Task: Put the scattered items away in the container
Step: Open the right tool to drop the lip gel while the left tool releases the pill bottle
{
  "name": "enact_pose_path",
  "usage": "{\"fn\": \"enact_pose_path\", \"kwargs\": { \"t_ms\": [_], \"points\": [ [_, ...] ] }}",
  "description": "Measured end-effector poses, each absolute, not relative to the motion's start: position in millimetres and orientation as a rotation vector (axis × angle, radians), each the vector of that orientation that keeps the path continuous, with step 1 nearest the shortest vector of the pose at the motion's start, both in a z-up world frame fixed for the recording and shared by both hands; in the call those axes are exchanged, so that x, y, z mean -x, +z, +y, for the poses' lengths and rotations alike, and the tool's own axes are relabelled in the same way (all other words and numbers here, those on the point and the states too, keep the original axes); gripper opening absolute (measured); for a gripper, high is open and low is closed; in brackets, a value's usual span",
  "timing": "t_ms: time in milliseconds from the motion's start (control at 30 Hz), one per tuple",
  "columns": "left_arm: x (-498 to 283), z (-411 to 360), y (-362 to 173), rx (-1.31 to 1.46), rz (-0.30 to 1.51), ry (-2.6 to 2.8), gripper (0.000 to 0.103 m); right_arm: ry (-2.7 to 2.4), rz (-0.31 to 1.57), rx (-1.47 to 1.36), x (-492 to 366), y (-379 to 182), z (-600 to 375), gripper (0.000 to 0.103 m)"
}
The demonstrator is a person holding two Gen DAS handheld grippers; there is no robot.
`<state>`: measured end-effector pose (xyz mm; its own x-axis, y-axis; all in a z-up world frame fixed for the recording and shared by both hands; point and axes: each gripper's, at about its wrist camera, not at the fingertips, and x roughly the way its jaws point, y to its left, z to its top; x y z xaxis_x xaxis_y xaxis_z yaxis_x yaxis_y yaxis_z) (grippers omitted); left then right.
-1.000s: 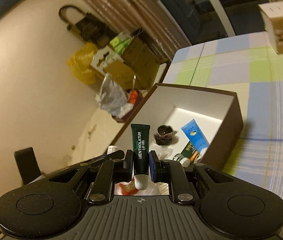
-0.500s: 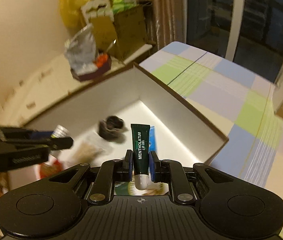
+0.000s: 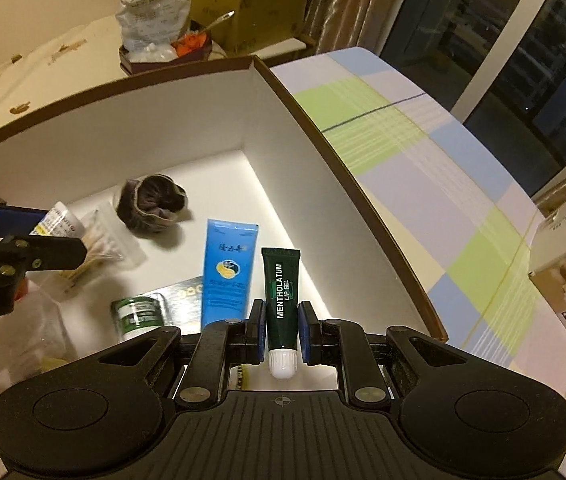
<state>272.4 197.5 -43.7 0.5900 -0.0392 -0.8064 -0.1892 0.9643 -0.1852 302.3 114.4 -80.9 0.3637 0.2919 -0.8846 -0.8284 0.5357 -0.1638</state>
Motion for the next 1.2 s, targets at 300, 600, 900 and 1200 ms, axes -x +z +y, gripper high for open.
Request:
{"fn": "enact_pose_path", "kwargs": {
  "t_ms": [300, 600, 900, 1200],
  "points": [
    [-274, 200, -47, 0.267, 0.947, 0.101, 0.022, 0.785, 0.948, 0.734, -305, -86, 114, 0.019],
    [-275, 204, -48, 0.272, 0.941, 0.109, 0.022, 0.796, 0.957, 0.747, -304, -86, 112, 0.019],
    [-275, 206, -49, 0.271, 0.947, 0.112, 0.022, 0.831, 0.958, 0.694, -300, -78, 104, 0.02],
    [-274, 205, -49, 0.276, 0.94, 0.138, 0.054, 0.861, 0.89, 0.627, -291, -63, 97, 0.084]
  ]
}}
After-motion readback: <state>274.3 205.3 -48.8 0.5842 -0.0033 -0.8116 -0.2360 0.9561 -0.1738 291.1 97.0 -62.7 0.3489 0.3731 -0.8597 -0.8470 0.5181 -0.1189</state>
